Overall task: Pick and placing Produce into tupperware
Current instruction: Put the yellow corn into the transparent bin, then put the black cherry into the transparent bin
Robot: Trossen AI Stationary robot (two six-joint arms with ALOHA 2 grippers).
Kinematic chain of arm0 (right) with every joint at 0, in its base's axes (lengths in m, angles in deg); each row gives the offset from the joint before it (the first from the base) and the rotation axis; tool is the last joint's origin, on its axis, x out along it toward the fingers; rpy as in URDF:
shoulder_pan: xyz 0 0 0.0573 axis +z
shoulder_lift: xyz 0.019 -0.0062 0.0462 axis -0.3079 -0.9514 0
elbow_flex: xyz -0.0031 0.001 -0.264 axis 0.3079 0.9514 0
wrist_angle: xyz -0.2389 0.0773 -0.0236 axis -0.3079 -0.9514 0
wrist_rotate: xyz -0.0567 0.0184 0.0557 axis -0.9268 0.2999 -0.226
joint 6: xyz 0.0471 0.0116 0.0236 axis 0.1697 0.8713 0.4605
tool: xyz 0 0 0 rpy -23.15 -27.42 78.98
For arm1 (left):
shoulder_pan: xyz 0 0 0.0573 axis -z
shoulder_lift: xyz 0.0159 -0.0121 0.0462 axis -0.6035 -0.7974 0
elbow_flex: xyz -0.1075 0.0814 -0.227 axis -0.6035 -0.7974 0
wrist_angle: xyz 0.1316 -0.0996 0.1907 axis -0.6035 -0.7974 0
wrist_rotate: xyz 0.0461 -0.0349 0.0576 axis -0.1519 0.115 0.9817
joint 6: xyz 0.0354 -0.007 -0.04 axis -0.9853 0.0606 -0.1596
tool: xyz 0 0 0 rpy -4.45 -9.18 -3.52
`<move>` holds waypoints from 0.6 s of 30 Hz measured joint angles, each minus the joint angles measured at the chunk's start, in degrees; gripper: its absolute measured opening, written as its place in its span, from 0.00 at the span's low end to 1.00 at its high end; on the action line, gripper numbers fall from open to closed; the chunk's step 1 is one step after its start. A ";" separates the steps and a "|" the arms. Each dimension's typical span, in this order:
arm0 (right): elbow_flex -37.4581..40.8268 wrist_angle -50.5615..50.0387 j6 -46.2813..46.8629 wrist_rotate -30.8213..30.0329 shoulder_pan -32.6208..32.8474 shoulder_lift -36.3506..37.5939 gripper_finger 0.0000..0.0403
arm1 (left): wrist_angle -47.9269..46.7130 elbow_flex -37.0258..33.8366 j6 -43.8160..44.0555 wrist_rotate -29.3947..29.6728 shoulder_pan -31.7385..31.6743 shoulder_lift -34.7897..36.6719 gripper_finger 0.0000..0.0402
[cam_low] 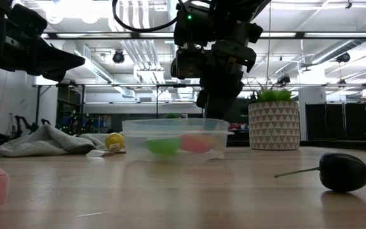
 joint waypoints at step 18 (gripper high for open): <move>-2.76 -5.06 2.72 -0.27 1.07 4.52 0.21 | 0.00 0.00 0.02 -0.02 0.00 -0.02 0.00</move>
